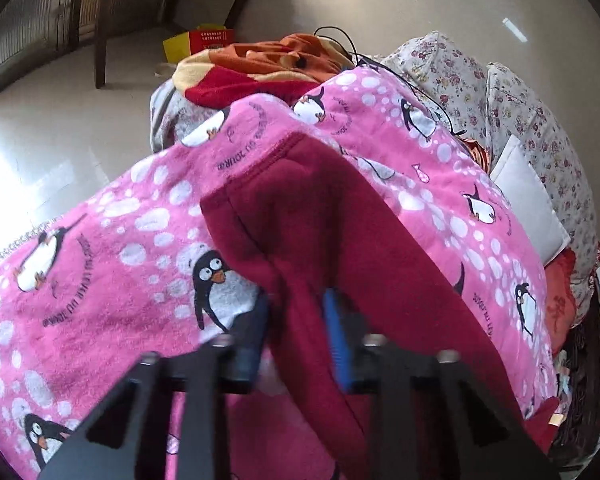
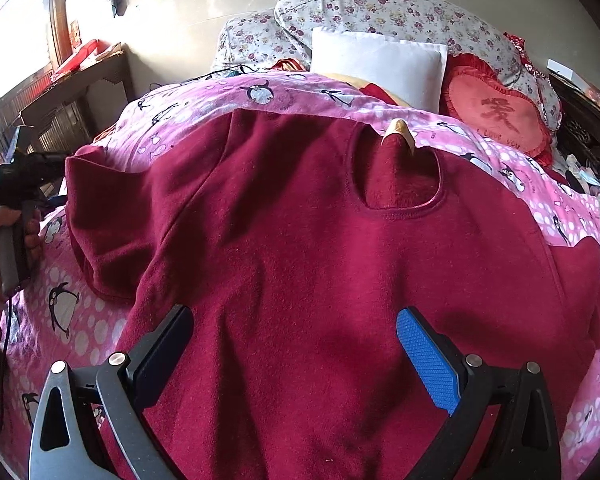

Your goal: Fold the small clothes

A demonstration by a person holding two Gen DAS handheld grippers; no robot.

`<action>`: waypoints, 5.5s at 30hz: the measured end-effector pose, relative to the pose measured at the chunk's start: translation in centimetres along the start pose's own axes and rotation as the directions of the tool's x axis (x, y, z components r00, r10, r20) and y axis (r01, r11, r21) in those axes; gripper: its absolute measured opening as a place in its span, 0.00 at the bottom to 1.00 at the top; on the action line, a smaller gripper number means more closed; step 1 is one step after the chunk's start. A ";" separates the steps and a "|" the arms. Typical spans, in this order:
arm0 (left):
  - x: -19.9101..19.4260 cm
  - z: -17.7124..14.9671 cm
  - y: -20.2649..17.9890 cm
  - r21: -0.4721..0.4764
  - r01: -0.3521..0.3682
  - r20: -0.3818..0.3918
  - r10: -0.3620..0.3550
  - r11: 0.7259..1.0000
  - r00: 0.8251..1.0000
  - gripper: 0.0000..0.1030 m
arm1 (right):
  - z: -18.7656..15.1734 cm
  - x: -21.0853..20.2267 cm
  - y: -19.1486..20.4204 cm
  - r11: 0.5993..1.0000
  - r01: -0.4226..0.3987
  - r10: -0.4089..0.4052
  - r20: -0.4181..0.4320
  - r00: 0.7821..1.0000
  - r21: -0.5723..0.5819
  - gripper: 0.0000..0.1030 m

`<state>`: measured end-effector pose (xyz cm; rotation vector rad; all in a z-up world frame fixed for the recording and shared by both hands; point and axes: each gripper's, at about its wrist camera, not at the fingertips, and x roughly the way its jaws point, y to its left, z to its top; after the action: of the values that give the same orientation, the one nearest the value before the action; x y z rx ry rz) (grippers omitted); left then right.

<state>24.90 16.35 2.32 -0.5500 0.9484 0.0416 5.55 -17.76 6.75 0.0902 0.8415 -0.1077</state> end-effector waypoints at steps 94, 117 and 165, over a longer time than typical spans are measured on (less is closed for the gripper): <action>-7.3 -18.3 -17.2 0.570 0.101 -0.137 -0.027 0.816 0.990 0.70 | -0.8 -2.8 -16.2 0.972 0.199 -0.206 0.046 0.977 0.126 0.40; -10.1 -18.6 -20.7 0.593 0.016 0.033 -0.044 0.805 0.999 0.72 | -3.0 -7.4 -18.3 0.973 0.154 -0.170 0.081 0.982 0.171 0.52; -12.4 -29.1 -27.8 0.723 0.199 -0.131 -0.152 0.661 0.980 0.79 | -12.1 -6.4 -48.0 0.531 0.036 -0.215 0.093 0.972 0.847 0.34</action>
<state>2.98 -18.66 10.59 0.1240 0.8759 -0.5277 -13.87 -63.48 1.75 0.9415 0.5311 -0.6656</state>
